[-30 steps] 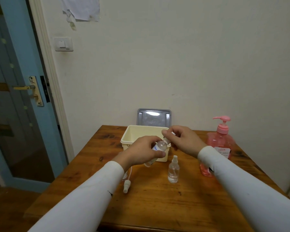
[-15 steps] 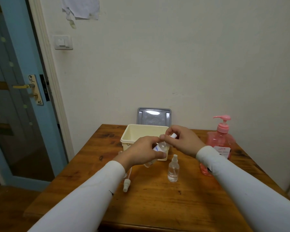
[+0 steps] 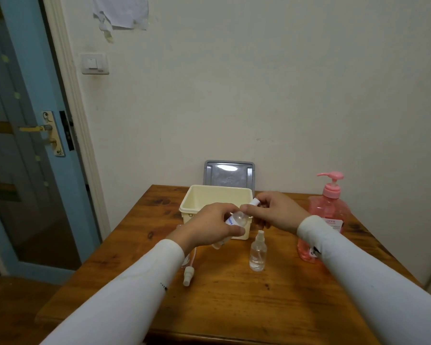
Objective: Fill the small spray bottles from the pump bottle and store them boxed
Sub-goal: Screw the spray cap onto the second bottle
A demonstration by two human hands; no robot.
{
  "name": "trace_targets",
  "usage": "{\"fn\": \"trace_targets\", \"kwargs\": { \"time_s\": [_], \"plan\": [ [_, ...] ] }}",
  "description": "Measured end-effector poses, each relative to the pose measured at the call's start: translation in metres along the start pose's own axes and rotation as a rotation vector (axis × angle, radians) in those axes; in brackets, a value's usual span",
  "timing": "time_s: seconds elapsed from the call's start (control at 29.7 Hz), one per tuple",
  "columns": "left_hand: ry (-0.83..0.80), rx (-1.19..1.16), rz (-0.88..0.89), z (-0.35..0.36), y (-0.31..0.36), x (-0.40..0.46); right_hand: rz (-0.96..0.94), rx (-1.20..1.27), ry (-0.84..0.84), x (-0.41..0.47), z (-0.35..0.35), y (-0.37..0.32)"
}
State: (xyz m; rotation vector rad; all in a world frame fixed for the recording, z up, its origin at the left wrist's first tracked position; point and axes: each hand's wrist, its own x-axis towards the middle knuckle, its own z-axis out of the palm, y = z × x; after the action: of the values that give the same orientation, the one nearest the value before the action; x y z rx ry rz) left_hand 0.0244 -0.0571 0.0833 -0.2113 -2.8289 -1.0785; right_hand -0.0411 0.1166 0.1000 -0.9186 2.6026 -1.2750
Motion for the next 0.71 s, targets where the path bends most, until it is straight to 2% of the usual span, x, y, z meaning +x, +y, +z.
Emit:
{"fn": "trace_targets", "kwargs": {
  "time_s": [0.3,0.44,0.54,0.71],
  "plan": [
    [-0.006,-0.011,0.017,0.001,0.002,0.002,-0.077,-0.009,0.176,-0.001,0.013,-0.003],
    [0.010,0.012,-0.006,-0.003,0.000,0.004,-0.014,0.132,0.040,-0.002,0.005,-0.001],
    [0.012,0.020,-0.010,-0.003,-0.002,0.004,-0.005,0.127,-0.041,0.000,0.001,0.002],
    [0.020,0.025,-0.003,0.000,0.001,0.004,0.023,0.020,0.060,0.000,0.006,-0.001]
  ]
}}
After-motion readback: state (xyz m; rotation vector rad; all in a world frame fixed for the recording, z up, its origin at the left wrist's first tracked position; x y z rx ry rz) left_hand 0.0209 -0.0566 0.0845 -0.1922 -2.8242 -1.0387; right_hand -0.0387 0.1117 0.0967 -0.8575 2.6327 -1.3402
